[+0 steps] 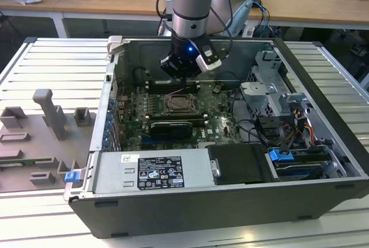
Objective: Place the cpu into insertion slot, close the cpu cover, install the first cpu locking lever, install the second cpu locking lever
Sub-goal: 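Install the first cpu locking lever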
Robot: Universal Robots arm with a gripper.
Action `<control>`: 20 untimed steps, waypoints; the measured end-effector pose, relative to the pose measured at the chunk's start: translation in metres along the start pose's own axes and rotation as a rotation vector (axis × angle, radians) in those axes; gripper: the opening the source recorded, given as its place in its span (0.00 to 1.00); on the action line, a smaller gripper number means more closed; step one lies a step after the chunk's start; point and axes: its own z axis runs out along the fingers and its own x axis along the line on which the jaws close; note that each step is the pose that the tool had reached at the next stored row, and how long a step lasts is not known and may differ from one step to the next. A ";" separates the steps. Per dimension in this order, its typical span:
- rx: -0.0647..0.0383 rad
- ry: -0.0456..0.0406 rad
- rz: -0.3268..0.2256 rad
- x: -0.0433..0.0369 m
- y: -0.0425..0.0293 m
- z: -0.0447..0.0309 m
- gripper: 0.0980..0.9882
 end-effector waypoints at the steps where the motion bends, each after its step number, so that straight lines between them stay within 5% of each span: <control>1: 0.000 0.0000 0.000 -0.0011 -0.0002 0.0012 0.01; 20: 0.006 0.0005 0.000 -0.0063 -0.0023 0.0172 0.01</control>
